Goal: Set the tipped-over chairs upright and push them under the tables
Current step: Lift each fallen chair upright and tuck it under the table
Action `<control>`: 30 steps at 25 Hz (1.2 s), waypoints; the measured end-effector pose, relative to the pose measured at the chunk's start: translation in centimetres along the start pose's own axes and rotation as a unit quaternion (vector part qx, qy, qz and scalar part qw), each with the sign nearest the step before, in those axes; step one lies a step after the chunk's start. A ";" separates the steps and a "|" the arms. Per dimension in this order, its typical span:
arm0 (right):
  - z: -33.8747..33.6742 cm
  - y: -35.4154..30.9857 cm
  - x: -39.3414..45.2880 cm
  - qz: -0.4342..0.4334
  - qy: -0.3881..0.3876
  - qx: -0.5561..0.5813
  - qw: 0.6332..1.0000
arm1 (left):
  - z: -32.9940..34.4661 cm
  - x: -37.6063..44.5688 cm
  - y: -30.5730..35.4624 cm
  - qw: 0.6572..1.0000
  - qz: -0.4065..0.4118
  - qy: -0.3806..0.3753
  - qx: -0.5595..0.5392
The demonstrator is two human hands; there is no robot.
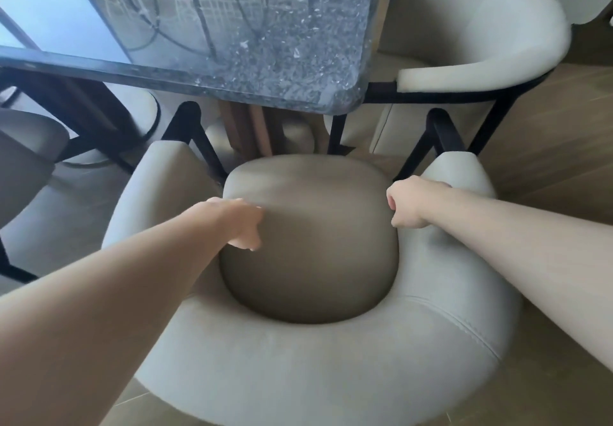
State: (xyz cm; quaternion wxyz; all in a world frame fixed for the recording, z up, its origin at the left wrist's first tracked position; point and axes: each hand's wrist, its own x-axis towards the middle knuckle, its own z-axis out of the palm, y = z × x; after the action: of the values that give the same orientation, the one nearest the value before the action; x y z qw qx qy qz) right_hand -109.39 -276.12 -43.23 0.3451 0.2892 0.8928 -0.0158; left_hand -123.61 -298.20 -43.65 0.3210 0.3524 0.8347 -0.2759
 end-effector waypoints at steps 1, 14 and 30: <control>0.0 -0.4 0.4 0.009 -0.005 -0.013 1.000 | 0.1 0.8 -0.6 1.000 -0.004 -0.005 0.005; 2.7 2.8 0.2 0.275 0.067 0.085 0.955 | 0.4 4.9 -10.0 0.974 -0.122 0.187 -0.019; 5.3 4.8 0.3 0.334 0.191 0.211 0.899 | 3.3 3.3 -12.5 0.856 -0.277 0.197 -0.389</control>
State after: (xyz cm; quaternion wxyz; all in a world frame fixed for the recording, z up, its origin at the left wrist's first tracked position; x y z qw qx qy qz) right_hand -103.79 -273.24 -46.64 0.0839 0.6336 0.7684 -0.0318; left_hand -133.84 -306.54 -45.27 0.1714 -0.0002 0.9828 0.0692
